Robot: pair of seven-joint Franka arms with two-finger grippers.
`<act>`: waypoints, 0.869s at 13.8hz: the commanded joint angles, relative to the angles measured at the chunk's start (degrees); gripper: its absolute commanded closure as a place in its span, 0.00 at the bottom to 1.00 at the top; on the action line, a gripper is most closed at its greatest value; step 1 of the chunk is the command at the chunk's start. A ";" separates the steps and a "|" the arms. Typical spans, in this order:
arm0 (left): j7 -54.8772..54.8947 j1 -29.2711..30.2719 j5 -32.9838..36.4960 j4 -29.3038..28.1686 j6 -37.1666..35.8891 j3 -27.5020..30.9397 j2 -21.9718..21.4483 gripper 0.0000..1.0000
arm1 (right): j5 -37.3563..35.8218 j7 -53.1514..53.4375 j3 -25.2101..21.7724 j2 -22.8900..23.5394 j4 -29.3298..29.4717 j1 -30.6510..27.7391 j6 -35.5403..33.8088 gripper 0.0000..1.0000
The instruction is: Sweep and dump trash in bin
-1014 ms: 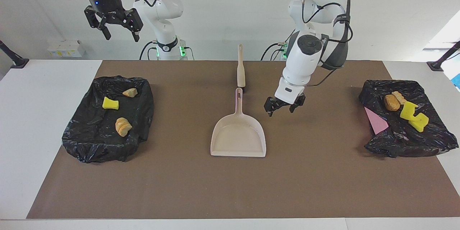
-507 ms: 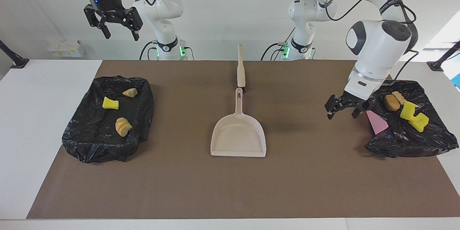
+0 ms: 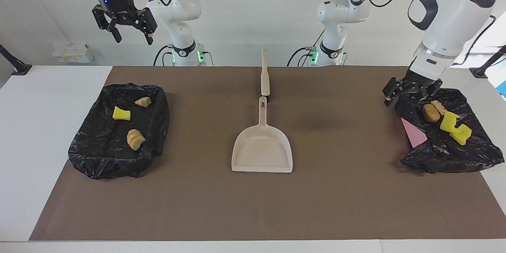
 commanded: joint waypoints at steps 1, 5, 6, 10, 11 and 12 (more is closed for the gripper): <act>0.89 0.41 -0.07 0.24 -3.85 0.92 -2.80 0.00 | -0.73 -1.46 -0.16 -0.34 0.31 -0.16 -1.33 0.00; 0.80 0.41 0.02 1.04 -8.60 1.19 -5.08 0.00 | -0.73 -1.46 -0.16 -0.34 0.31 -0.16 -1.33 0.00; 0.80 0.41 0.02 1.13 -8.96 1.28 -5.26 0.00 | -0.73 -1.46 -0.25 -0.34 0.31 -0.16 -1.33 0.00; 0.80 0.32 0.46 0.95 -12.81 1.19 -6.49 0.00 | -0.73 -1.46 -0.16 -0.34 0.31 -0.16 -1.33 0.00; 0.80 0.15 0.46 0.95 -13.44 1.11 -6.50 0.00 | -0.73 -1.46 -0.16 -0.34 0.31 -0.16 -1.33 0.00; 0.80 -0.12 0.46 0.95 -13.36 1.10 -6.50 0.00 | -0.73 -1.46 -0.16 -0.34 0.31 -0.16 -1.33 0.00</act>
